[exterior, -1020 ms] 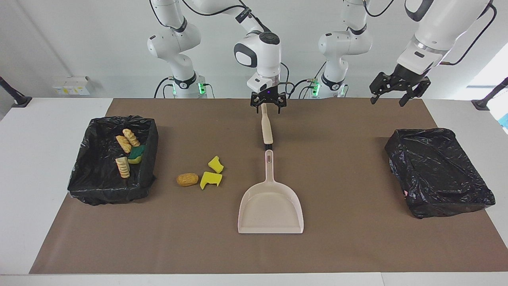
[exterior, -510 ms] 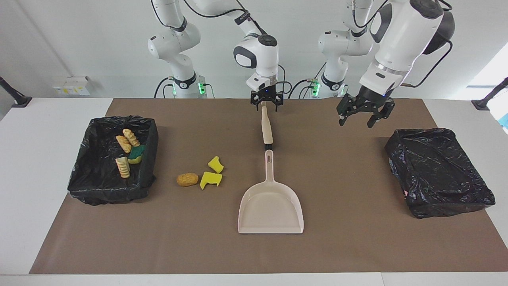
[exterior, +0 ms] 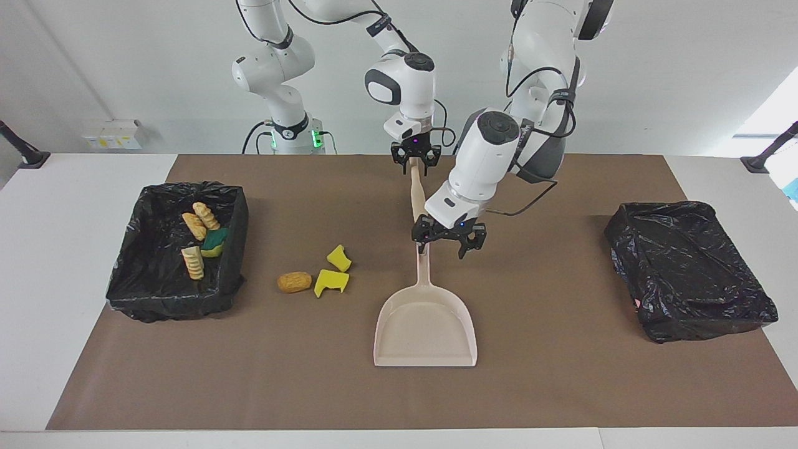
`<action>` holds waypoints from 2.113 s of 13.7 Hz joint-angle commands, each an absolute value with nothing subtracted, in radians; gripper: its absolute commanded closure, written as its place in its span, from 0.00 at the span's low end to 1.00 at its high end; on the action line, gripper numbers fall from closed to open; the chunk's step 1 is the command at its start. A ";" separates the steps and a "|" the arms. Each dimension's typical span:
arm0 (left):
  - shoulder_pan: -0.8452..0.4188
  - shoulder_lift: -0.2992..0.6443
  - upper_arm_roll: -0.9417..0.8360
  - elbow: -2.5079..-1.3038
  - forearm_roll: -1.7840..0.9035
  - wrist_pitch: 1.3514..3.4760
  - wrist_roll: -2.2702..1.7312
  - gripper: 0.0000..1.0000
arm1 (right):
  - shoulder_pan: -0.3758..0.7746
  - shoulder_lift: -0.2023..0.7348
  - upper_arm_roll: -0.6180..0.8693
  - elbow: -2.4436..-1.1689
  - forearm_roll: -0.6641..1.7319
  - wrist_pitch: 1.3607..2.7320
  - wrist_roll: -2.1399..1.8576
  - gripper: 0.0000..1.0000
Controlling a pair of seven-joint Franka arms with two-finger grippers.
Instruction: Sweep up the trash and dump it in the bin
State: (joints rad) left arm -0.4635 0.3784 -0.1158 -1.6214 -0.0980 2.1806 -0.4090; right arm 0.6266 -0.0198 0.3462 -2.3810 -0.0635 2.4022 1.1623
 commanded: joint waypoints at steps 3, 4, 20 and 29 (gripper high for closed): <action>-0.523 0.451 -0.100 -1.601 -0.074 2.189 -0.413 0.00 | 0.617 -0.060 0.347 -2.398 -0.063 2.358 1.173 0.95; -0.537 0.472 -0.100 -1.603 -0.034 2.191 -0.413 0.00 | 0.612 -0.069 0.347 -2.392 -0.063 2.338 1.173 1.00; -0.488 0.364 -0.086 -1.614 0.046 2.031 -0.162 1.00 | -0.012 -0.207 0.337 -2.390 -0.061 2.108 0.458 1.00; -0.261 0.134 -0.084 -1.773 0.095 1.789 0.642 1.00 | -0.242 -0.118 0.342 -2.404 -0.064 2.327 0.140 1.00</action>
State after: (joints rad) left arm -0.2842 0.2045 -0.0756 -1.6637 0.0546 1.7735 0.5246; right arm -0.2382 -0.1534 0.3280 -2.4118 -0.0651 2.2664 0.1624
